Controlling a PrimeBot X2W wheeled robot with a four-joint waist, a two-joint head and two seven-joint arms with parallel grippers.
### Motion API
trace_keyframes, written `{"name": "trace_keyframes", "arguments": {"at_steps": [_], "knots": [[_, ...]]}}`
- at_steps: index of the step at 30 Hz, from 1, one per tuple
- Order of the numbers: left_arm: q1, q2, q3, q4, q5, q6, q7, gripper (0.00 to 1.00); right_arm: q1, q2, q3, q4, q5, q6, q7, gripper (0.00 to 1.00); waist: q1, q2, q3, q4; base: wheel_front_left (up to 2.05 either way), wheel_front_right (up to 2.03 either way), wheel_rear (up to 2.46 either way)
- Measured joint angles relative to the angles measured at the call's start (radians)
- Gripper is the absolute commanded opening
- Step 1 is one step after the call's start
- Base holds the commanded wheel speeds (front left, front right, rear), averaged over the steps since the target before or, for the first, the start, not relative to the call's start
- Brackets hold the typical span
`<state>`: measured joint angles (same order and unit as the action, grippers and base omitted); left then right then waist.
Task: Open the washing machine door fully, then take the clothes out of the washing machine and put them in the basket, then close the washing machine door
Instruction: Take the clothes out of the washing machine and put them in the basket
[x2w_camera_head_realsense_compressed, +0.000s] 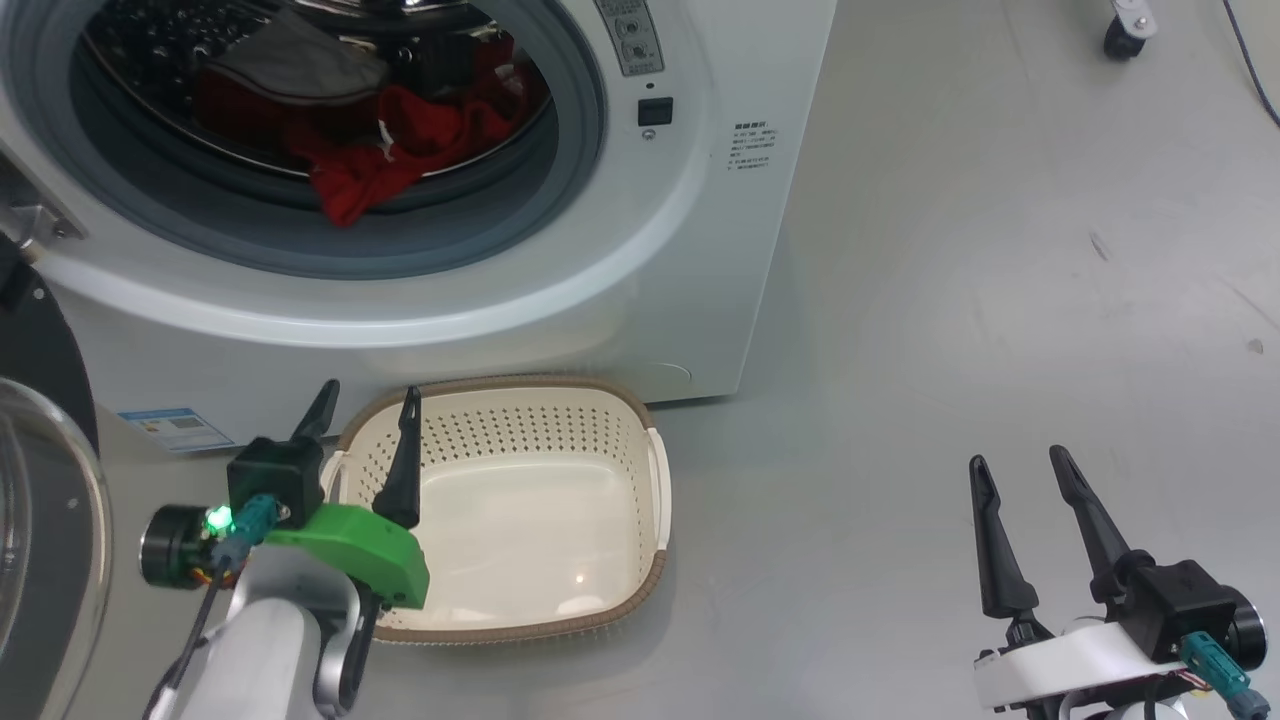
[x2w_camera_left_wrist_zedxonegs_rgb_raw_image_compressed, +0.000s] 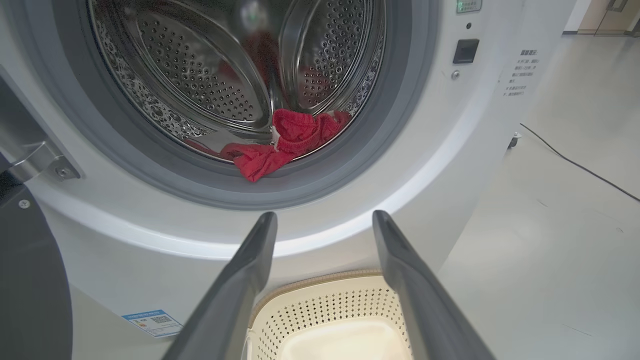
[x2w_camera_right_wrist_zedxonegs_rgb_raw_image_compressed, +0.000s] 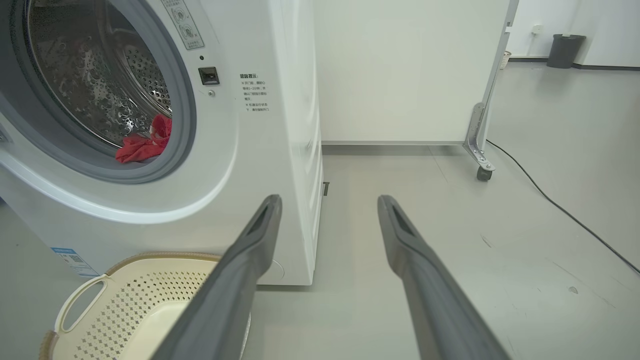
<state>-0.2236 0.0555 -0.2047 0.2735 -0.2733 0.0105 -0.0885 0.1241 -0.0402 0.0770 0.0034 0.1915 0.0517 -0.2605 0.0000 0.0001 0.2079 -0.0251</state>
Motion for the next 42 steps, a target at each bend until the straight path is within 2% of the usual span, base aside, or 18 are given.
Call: {"name": "trace_keyframes", "arguments": {"at_steps": [9,11,18,27,38,42], "knots": [[-0.197,0.035,0.022,0.064,-0.016,-0.029,0.099,1.00,-0.057,0.000,0.009,-0.022,0.002,0.009,0.000,1.00,0.0000,0.0000,0.097,-0.048,0.00,0.00,0.00],[-0.277,0.046,0.035,0.087,-0.033,-0.049,0.149,1.00,-0.077,0.000,0.010,-0.028,0.010,0.009,0.000,1.00,0.0000,0.0000,0.136,-0.068,0.00,0.00,0.00],[-0.450,0.096,0.074,0.139,-0.071,-0.069,0.266,1.00,-0.134,0.000,0.024,-0.034,0.024,0.018,0.000,1.00,0.0000,0.0000,0.230,-0.117,0.00,0.00,0.00],[-0.612,0.159,0.104,0.201,-0.089,-0.083,0.396,1.00,-0.195,0.000,0.043,-0.033,0.058,0.021,0.000,1.00,0.0001,0.0000,0.329,-0.177,0.00,0.00,0.00],[-0.814,0.247,0.108,0.235,-0.078,-0.093,0.515,1.00,-0.256,0.000,0.076,-0.028,0.128,0.019,0.000,1.00,0.0002,0.0000,0.438,-0.255,0.00,0.00,0.00],[-0.872,0.262,0.112,0.244,-0.076,-0.095,0.551,1.00,-0.283,0.000,0.094,-0.028,0.145,0.018,0.000,1.00,0.0002,0.0000,0.471,-0.276,0.00,0.00,0.00]]}}
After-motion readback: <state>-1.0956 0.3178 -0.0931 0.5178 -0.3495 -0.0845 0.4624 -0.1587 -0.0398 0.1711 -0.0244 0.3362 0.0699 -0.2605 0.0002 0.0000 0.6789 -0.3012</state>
